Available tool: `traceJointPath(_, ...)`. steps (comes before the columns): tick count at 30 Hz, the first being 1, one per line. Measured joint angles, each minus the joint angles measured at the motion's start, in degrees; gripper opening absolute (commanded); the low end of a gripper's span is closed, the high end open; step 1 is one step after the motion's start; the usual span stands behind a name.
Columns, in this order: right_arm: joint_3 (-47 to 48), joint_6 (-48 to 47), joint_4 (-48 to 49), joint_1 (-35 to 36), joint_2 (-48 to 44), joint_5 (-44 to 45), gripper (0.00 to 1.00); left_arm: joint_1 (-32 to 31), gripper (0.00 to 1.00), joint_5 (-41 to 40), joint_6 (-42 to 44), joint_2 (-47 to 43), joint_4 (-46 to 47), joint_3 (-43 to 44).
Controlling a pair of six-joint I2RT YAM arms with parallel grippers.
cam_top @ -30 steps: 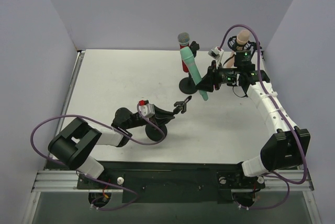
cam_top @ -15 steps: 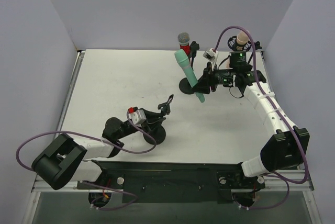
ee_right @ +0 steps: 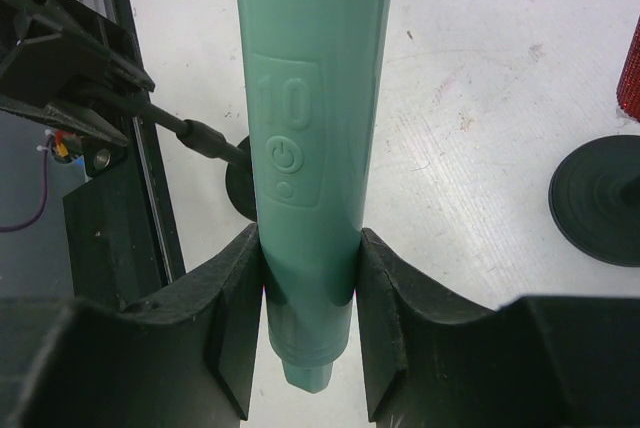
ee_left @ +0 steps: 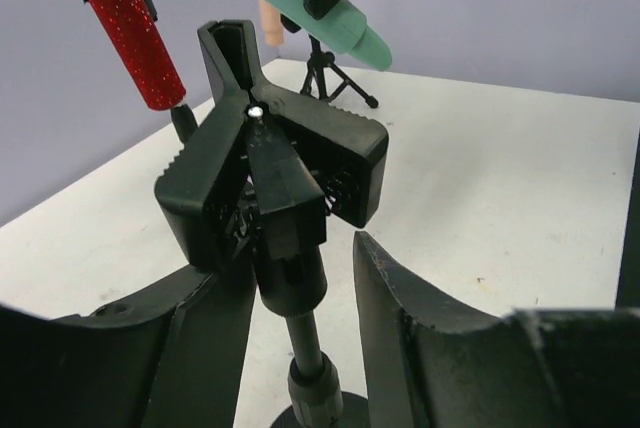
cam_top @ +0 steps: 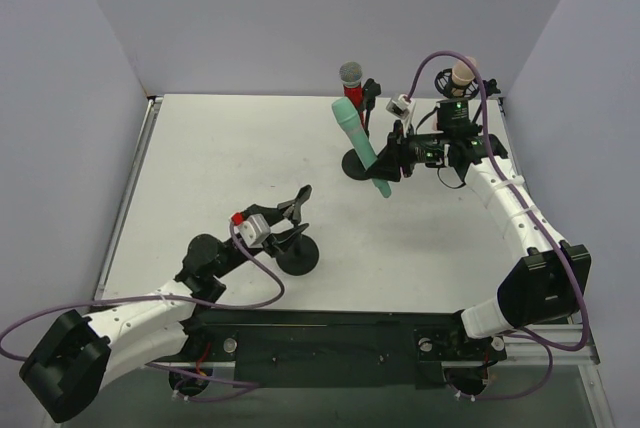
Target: Attach the microphones to the stand
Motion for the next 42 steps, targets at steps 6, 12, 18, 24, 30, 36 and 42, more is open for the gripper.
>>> traceJointPath(6,0.0,-0.4,-0.7,0.2,0.0,0.0,0.0,-7.0,0.51,-10.7,1.6,-2.6,-7.5,0.0)
traceJointPath(12,0.0,-0.6,-1.0,0.4,0.3,0.0,0.0,-10.1,0.48,-20.2,1.4,-0.2,-8.5,0.1)
traceJointPath(18,0.0,-0.9,-1.4,0.7,0.3,0.0,0.0,-11.5,0.0,-24.9,2.1,2.3,-8.3,0.4)
traceJointPath(24,0.0,-1.5,-2.0,0.7,0.3,0.0,0.0,-11.6,0.0,-24.7,2.7,3.3,-8.5,1.6)
traceJointPath(30,0.0,-2.3,-2.7,0.7,0.3,0.0,0.0,-5.2,0.0,-12.5,2.1,6.1,-8.8,3.8)
traceJointPath(36,0.0,-3.3,-3.8,0.7,0.3,0.0,0.0,0.0,0.0,3.0,-1.0,15.3,-6.7,10.8)
traceJointPath(42,0.1,-4.0,-4.8,0.7,0.3,0.1,0.0,0.8,0.0,14.7,-6.3,27.2,3.5,19.4)
